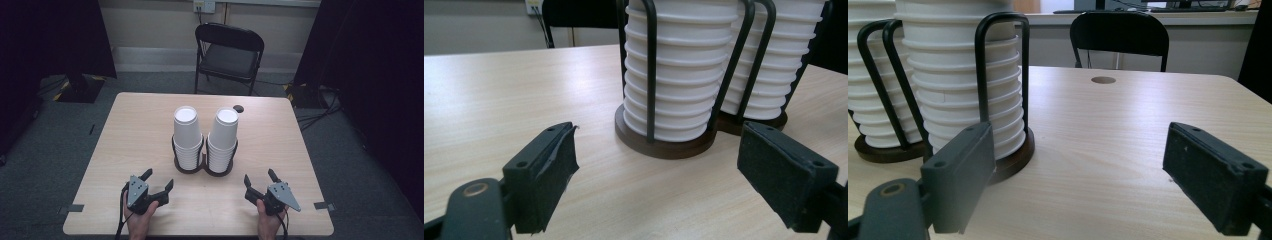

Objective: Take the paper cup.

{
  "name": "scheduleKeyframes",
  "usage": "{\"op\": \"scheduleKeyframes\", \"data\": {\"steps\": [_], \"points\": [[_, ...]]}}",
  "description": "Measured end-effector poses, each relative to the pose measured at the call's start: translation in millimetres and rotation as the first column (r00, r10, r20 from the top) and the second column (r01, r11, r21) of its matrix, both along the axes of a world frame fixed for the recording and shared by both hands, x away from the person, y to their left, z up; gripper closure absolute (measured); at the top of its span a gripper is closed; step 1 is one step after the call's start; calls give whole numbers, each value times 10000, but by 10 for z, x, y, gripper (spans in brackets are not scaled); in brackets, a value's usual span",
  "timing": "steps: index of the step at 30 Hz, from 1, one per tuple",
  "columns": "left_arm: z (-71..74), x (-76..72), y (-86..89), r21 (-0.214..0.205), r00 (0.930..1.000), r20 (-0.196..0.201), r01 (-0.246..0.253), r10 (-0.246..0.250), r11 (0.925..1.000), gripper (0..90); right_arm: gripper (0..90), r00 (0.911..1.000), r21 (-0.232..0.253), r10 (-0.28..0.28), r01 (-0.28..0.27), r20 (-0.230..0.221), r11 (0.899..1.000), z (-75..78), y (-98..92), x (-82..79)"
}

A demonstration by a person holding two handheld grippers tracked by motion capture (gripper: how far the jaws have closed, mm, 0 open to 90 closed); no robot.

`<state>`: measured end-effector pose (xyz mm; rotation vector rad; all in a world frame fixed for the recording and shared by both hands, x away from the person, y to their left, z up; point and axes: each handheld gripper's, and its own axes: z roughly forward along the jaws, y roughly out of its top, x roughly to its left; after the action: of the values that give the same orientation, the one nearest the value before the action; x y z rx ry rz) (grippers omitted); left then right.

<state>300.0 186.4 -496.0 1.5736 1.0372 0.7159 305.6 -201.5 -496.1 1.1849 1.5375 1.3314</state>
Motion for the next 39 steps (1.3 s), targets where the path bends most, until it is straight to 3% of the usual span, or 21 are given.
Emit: {"op": "scheduleKeyframes", "data": {"steps": [6, 9, 15, 20, 29, 35, 36, 39], "points": [[19, 30, -23, -136, 9999, -102, -61, 60, 9999, 159, 140, 9998, -35, 125, -126, -182, 9999, 4, 19, 2], [30, 36, -37, 20, 9999, -89, -71, 71, 10000, 159, 141, 9996, -40, 173, -174, -207, 9998, 4, 24, 4], [88, 19, -90, 74, 9999, 15, 154, -154, 9999, 159, 148, 9995, 35, 182, -181, -246, 9998, 5, 21, 0], [138, -1, -113, -102, 9984, 66, 568, -568, 9983, 164, 151, 9993, 86, 262, -259, -284, 9996, 5, 15, 1], [285, -30, -113, -242, 9955, 371, 884, -875, 9958, 184, 152, 9990, 66, 298, -296, -332, 9995, 6, 20, -2], [347, -12, -178, -13, 9927, 440, 1121, -1119, 9937, 184, 151, 9989, 93, 314, -311, -353, 9995, 6, 18, 1], [371, -9, -206, 228, 9914, 500, 1200, -1210, 9925, 184, 152, 9989, 91, 315, -312, -333, 9995, 6, 15, 1], [402, -11, -252, 358, 9886, 512, 1399, -1416, 9895, 184, 151, 9990, 120, 310, -307, -325, 9995, 5, 14, 0]]}}
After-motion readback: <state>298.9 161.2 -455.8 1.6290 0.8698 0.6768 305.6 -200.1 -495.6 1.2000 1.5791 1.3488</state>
